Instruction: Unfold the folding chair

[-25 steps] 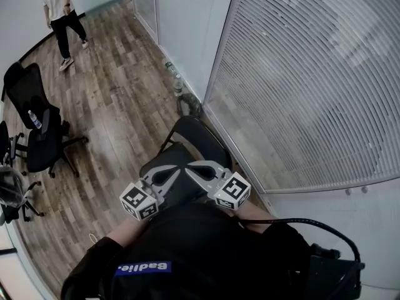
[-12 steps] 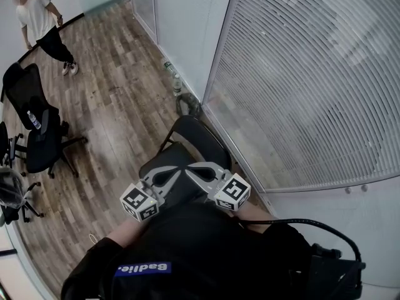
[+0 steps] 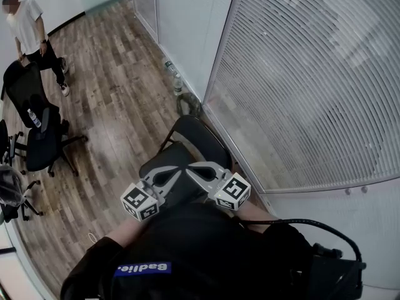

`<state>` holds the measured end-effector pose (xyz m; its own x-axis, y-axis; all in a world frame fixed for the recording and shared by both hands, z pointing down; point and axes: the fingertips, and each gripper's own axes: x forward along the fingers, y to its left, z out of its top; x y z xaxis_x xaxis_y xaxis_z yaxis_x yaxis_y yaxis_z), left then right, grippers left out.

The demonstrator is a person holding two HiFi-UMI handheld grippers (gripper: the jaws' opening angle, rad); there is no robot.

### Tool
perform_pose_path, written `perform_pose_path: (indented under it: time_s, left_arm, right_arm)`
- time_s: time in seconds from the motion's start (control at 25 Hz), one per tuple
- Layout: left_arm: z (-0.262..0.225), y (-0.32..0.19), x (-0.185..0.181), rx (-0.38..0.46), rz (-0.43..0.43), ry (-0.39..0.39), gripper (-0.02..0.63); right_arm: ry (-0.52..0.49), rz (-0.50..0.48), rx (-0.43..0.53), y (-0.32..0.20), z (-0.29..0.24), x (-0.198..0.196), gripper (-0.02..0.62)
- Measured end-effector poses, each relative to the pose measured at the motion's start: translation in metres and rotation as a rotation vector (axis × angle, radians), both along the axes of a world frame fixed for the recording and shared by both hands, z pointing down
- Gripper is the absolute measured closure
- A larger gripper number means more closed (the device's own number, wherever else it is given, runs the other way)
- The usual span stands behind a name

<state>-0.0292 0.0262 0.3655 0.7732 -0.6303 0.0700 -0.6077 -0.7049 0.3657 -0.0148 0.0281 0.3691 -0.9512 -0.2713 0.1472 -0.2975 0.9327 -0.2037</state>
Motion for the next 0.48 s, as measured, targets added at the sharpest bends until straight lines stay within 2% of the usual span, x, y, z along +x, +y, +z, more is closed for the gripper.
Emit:
perform_pose_path:
  time_s: [0.48]
  left_arm:
    - [0.0019, 0.0025, -0.0056, -0.004, -0.001, 0.002, 0.600]
  right_arm:
    - [0.009, -0.004, -0.007, 0.0019, 0.0023, -0.0056, 0.594]
